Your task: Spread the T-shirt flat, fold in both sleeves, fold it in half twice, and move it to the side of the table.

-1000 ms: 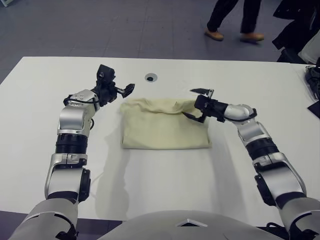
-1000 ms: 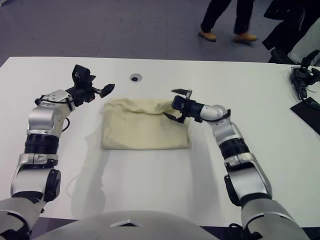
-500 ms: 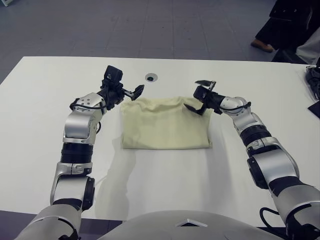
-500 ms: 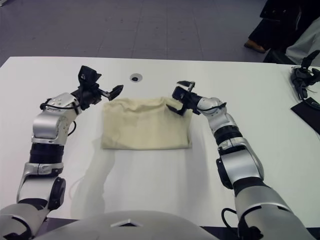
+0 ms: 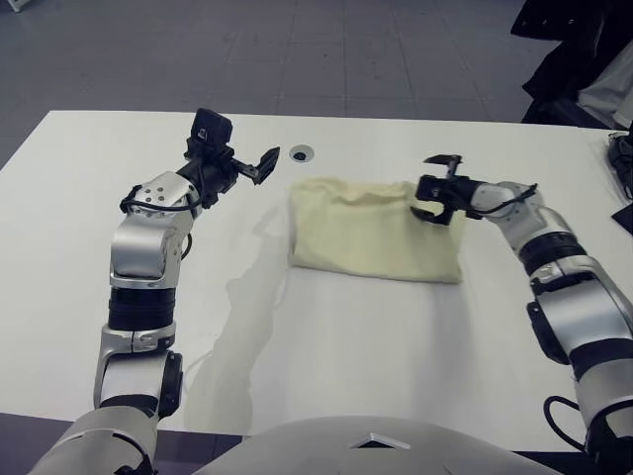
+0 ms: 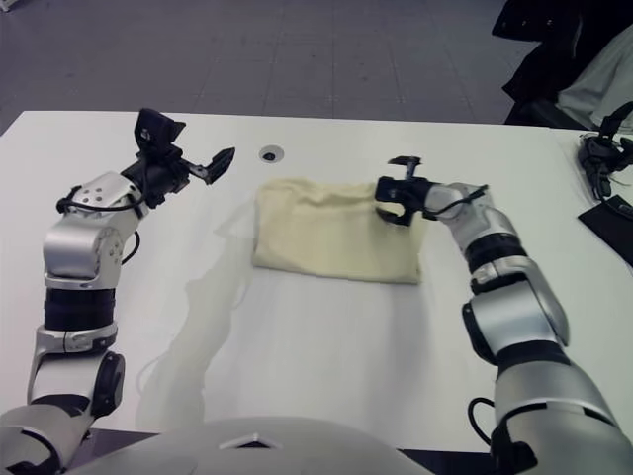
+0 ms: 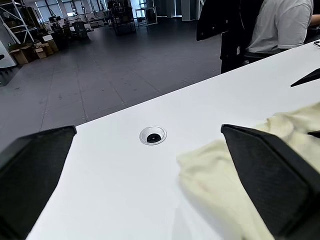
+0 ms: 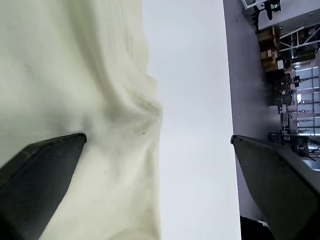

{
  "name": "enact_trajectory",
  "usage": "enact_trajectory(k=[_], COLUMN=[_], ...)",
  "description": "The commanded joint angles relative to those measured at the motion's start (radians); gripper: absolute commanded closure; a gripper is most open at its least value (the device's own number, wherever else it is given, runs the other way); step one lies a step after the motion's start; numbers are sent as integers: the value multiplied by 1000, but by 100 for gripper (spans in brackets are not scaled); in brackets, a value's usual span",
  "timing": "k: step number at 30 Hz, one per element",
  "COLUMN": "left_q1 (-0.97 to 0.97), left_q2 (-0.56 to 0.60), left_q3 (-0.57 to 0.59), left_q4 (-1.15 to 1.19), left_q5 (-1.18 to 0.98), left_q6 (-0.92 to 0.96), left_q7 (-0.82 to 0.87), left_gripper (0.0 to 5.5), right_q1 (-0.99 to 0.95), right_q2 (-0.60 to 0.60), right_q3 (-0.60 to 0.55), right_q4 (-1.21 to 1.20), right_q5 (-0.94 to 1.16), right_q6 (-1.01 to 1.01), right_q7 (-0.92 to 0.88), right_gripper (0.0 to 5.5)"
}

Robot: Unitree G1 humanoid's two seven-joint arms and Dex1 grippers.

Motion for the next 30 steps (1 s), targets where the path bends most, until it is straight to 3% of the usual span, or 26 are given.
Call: enact_trajectory(k=[1,5,7,11,14,18,24,30], left_q1=[37,92,124,181,172,180,137,161], left_q2=[17,14,11,11,4,-3,-28,-11], left_q3=[22,42,53,61,45,59,10,-39], left_q4=[-83,-178,-235,-339,-360,-383,-342,-341], left_q5=[-11,-20,-20,-25,-37,-49,-71,-50], left_q6=[46,91,113,159,181,208,210,197], left_q7=[18,49,69,100,102,114,105,90], left_gripper=[12,12,12,12,12,12,12,12], right_q1=[238,425,422,404,510,644,742,768], right_q2=[-176,-360,-361,-251,-142,-87,-5,51], right_q3=[-24,-71,-77,-67,-53,-11,-99,-170], right_q4=[-166,-585,-715,-885,-1007,-1153,-1268,-1372], right_q5=[56,243,292,294,269,262,257,335], right_q6=[17,136,193,254,276,312,455,550], right_q7=[215,515,576,541,425,386,200,154], right_gripper=[10,10,10,10,10,10,10,10])
